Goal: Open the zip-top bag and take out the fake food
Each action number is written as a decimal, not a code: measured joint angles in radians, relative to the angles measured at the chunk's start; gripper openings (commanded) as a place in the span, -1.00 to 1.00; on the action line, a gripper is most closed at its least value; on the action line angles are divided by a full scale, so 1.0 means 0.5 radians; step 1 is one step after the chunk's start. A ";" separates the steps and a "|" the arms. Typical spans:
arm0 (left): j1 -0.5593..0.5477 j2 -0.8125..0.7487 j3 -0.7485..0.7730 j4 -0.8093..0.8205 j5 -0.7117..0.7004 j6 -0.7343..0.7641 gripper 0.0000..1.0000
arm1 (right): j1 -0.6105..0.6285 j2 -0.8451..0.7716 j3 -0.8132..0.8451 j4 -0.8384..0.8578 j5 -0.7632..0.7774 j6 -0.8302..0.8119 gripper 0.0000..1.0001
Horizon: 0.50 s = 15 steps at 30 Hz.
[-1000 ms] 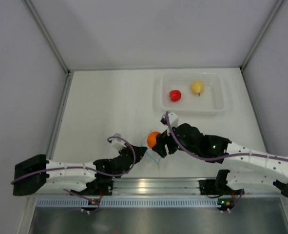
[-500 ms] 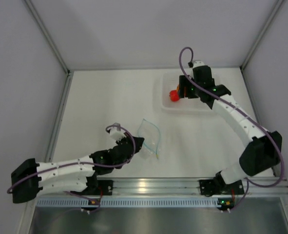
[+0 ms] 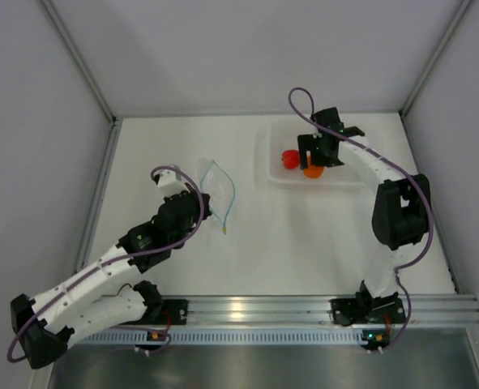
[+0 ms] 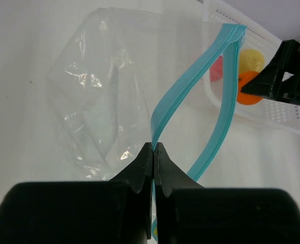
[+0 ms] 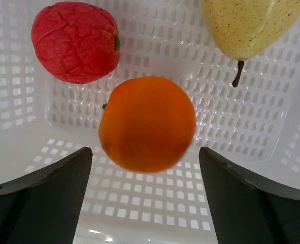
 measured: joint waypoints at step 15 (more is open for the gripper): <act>0.486 0.852 0.542 -0.501 0.237 0.562 -1.00 | 0.000 -0.426 -0.029 -0.101 0.002 -0.026 0.93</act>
